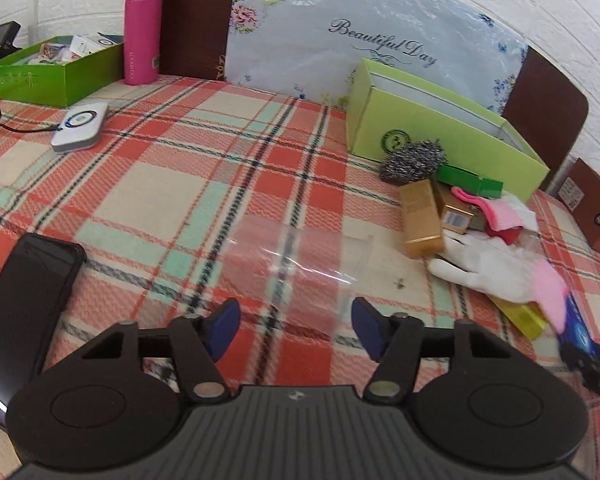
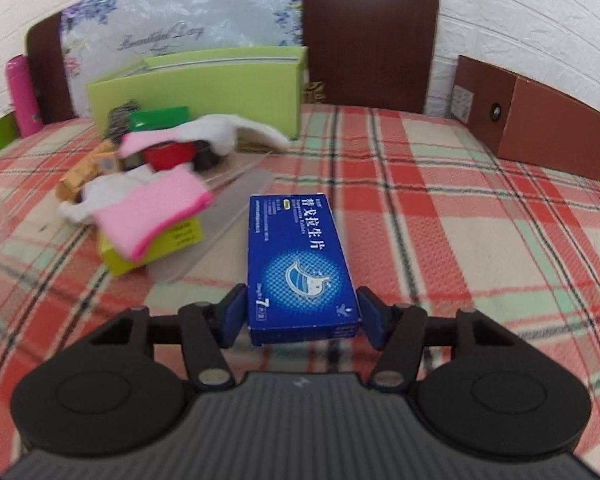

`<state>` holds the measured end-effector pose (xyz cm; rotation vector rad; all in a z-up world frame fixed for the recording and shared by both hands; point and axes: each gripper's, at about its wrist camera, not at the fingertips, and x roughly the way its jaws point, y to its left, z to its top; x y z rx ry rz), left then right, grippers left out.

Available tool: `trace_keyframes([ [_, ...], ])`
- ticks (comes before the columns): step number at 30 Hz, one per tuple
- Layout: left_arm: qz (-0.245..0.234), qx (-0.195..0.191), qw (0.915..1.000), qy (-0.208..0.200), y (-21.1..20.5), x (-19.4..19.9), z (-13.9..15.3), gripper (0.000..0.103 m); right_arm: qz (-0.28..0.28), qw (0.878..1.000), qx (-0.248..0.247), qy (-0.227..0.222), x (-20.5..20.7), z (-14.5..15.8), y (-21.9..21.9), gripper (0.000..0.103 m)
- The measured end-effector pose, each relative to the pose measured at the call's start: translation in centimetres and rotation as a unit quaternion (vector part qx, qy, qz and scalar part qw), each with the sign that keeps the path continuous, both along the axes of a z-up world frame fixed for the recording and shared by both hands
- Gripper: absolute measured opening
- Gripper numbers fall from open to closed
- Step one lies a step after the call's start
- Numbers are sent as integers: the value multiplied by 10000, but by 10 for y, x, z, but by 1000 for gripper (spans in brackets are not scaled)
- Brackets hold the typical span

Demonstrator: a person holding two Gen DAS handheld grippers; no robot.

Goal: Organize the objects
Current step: 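Grasp the blue medicine box with the right tool while the left tool grasps the clear plastic cup, then carry the box and cup into the lime-green box and open both tools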

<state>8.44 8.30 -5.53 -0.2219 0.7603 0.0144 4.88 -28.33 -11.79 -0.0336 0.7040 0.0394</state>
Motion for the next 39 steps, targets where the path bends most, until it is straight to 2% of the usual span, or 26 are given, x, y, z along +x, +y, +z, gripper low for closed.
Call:
trace_keyframes([
  [3, 135, -55, 9999, 55, 14, 8, -4, 48, 362, 9993, -11, 120, -29, 2, 16, 55],
  [5, 161, -53, 9998, 82, 20, 14, -7, 35, 585, 9979, 125, 248, -48, 4, 27, 55],
  [6, 162, -48, 9998, 108, 22, 16, -8, 33, 693, 9969, 201, 307, -55, 4, 33, 55],
  [8, 160, -214, 9996, 135, 29, 20, -11, 11, 866, 9953, 260, 342, -69, 4, 44, 55],
  [11, -33, -565, 9983, 115, 30, 18, -11, 6, 950, 9943, 291, 381, -79, 4, 53, 55],
  [14, -495, -647, 9966, 128, 13, 11, -7, 6, 907, 9948, 231, 389, -77, 6, 56, 58],
  [16, -863, -735, 9934, 160, -2, 2, -6, 6, 841, 9957, 161, 360, -73, 7, 57, 65],
  [19, -1230, -638, 9901, 217, -20, -8, -4, 6, 852, 9961, 5, 241, -70, 9, 60, 72],
  [23, -1149, -298, 9929, 119, -32, -11, -5, 9, 929, 9953, -126, 257, -62, 6, 67, 72],
  [26, -961, -372, 9946, 122, -28, -6, -6, 16, 906, 9954, -105, 298, -58, 5, 70, 72],
  [32, -980, -457, 9941, 116, -24, -5, -5, 16, 841, 9959, -85, 335, -59, 4, 67, 70],
  [35, -954, -423, 9945, 116, -27, -5, -7, 16, 795, 9961, -64, 368, -56, 2, 67, 67],
  [37, -1001, -485, 9937, 130, -28, -5, -8, 16, 794, 9961, -13, 371, -55, 1, 67, 59],
  [39, -1043, -497, 9932, 148, -28, -5, -8, 16, 773, 9963, 66, 379, -55, 0, 66, 56],
])
